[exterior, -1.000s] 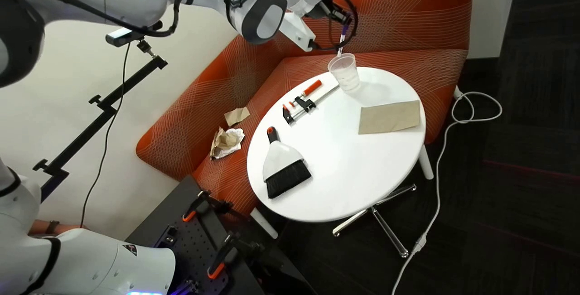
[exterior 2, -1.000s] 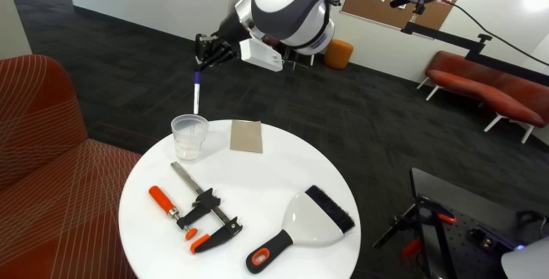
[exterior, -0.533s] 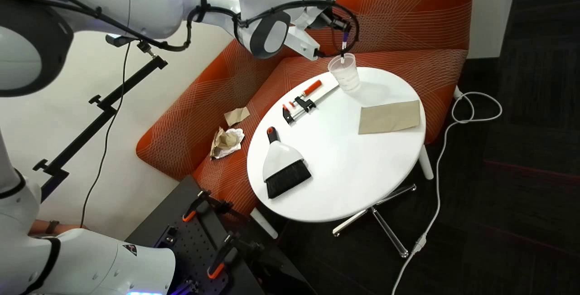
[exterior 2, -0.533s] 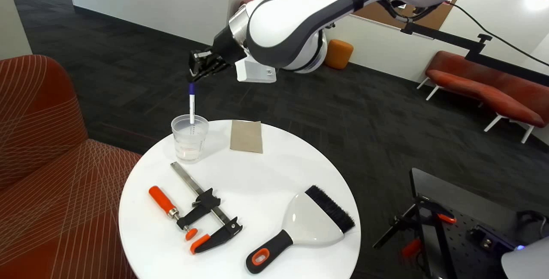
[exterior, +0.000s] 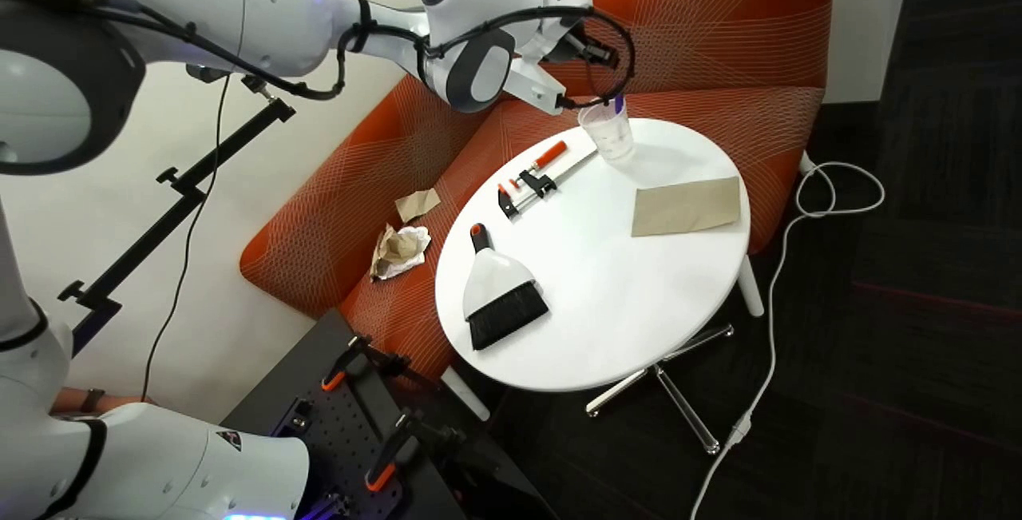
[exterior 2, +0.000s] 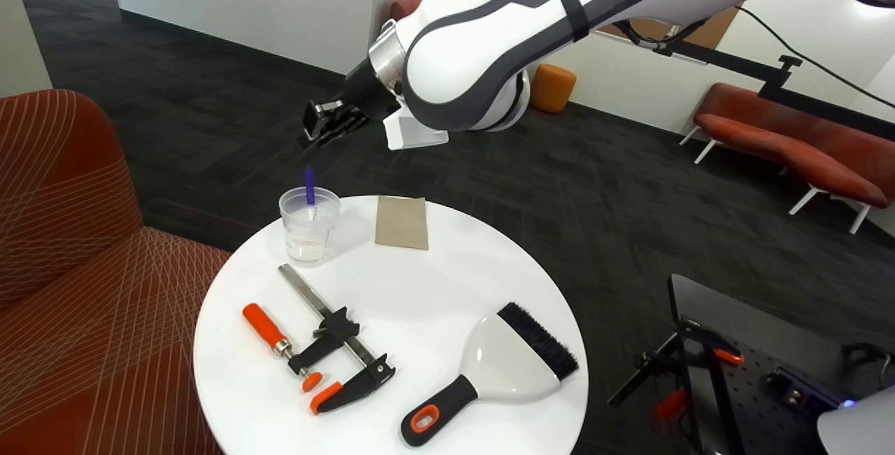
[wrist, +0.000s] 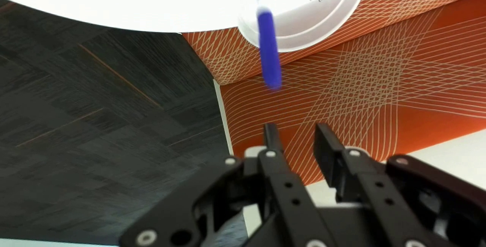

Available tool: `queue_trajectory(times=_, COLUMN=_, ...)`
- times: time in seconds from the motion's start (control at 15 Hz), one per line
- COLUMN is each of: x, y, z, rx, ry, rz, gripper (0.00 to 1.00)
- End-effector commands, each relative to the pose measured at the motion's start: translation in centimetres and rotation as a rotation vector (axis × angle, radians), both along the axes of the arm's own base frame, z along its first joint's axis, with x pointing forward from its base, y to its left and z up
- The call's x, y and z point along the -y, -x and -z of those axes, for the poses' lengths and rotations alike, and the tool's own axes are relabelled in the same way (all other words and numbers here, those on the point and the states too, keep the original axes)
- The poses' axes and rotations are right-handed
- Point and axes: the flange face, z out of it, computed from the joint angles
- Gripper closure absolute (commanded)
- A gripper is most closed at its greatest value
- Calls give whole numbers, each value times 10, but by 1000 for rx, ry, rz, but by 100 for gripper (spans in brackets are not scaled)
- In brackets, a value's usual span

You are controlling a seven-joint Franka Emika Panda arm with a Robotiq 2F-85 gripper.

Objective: Pick the pen and put it in the cup

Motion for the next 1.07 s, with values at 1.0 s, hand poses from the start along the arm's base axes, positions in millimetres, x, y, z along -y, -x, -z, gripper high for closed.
queue_trajectory(times=1.0, x=31, y=20, z=-80, rx=20, ry=-74, rz=-70, gripper=0)
